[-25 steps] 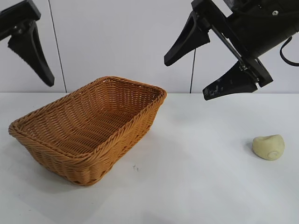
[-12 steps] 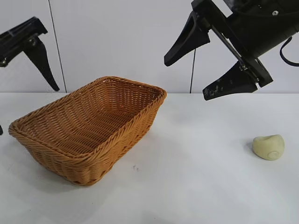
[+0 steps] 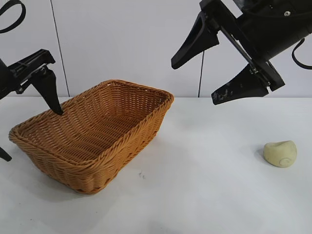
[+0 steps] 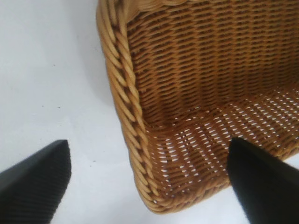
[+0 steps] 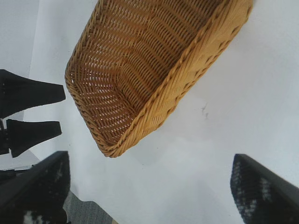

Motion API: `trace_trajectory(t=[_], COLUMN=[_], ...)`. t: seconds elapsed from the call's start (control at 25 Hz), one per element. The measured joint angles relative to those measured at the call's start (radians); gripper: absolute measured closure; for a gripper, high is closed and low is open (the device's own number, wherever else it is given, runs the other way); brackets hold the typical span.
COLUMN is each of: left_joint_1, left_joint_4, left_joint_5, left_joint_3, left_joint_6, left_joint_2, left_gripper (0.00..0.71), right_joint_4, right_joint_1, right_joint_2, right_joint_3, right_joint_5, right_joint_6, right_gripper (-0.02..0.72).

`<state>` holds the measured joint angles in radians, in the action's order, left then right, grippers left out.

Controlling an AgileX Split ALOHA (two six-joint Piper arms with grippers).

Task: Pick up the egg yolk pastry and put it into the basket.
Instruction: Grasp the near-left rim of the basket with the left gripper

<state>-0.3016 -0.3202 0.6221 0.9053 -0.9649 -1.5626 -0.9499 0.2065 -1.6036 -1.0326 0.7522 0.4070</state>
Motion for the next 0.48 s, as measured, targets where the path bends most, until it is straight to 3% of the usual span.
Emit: trace_trajectory(t=[0.48], left_joint_1=[0.0], left_joint_4=[-0.004], left_joint_5=[-0.158], left_joint_3=[-0.003], left_joint_6=[-0.001], left_joint_2=[-0.228], left_gripper=[0.014], right_joint_4=[0.0], right_joint_1=[0.0], right_joint_2=[0.0], right_joint_3=[0.0], right_joint_5=[0.0], right_joint_6=[0.0], right_gripper=[0.062])
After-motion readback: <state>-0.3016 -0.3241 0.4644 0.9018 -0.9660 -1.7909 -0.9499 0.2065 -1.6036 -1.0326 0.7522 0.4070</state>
